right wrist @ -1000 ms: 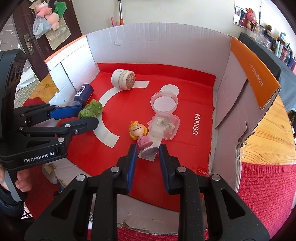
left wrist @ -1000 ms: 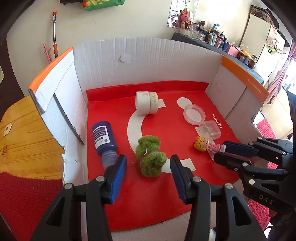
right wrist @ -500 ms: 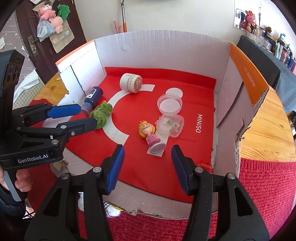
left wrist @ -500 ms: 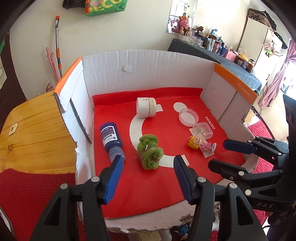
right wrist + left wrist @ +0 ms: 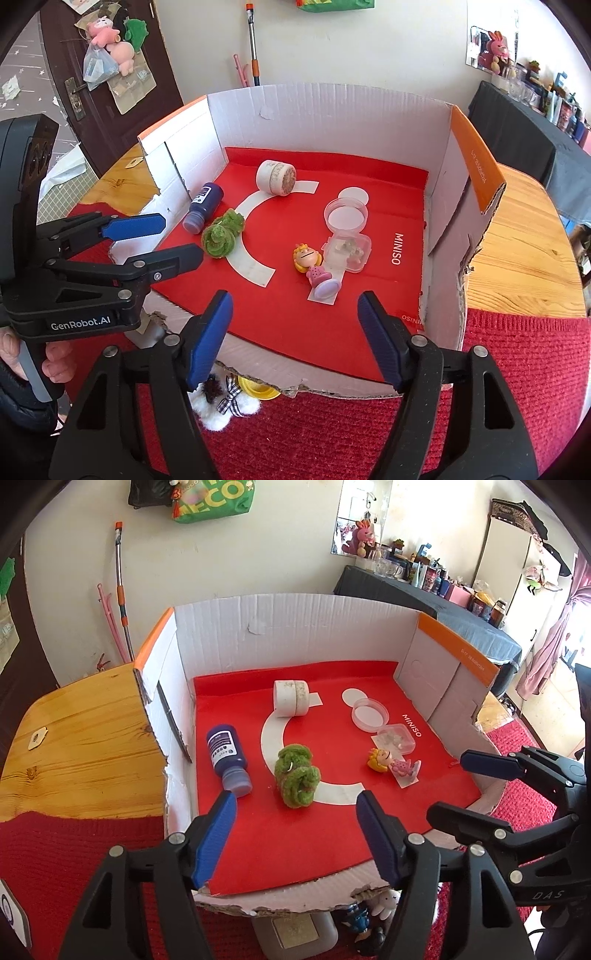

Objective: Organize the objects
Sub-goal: 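Withdraw both open grippers from the box toward the remaining toys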

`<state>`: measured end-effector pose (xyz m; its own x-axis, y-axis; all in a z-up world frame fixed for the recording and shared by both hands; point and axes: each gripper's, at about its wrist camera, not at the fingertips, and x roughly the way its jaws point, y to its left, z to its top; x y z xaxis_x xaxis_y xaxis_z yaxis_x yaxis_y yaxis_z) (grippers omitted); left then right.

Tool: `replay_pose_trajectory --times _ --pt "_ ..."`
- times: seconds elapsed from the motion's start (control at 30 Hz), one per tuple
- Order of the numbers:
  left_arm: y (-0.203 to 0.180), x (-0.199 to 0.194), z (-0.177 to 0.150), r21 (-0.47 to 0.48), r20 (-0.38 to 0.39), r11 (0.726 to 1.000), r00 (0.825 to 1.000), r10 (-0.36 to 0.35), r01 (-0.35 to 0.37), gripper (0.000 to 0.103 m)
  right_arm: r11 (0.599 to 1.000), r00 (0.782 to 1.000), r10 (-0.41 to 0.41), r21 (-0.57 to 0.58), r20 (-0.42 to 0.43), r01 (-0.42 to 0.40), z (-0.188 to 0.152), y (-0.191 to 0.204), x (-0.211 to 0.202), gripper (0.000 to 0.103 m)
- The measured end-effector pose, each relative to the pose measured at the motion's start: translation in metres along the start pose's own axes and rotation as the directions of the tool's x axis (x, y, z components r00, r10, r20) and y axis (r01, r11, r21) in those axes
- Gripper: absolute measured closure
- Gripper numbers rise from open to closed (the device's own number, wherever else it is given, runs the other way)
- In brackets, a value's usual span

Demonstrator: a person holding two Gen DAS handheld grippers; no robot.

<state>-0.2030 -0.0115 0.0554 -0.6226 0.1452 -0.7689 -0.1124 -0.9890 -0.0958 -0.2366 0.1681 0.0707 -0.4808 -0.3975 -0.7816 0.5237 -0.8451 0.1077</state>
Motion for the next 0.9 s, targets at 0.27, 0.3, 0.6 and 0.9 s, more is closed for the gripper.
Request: replay_pose_trajectory --times 0.27,0.3,0.6,0.9 --pt "-0.002 -0.015 -0.003 0.006 0.03 1.0 0.999 0.012 -0.013 0.018 1.0 1.0 -0.014 -0.006 0.023 0.014 -0.005 0.004 -0.013 0.024" --pt "-0.002 -0.016 -0.004 0.006 0.033 1.0 0.999 0.013 -0.014 0.015 1.0 1.0 -0.014 -0.007 0.026 0.014 -0.005 0.004 -0.015 0.021" --pt "-0.005 -0.031 -0.008 0.01 0.061 1.0 0.998 0.021 -0.022 0.005 1.0 0.999 -0.015 -0.016 0.044 0.016 -0.011 0.01 -0.031 0.017" --pt "-0.006 -0.044 -0.013 0.011 0.083 0.999 0.996 0.044 -0.045 0.0 1.0 0.998 -0.007 -0.021 0.059 0.008 -0.018 0.016 -0.043 0.011"
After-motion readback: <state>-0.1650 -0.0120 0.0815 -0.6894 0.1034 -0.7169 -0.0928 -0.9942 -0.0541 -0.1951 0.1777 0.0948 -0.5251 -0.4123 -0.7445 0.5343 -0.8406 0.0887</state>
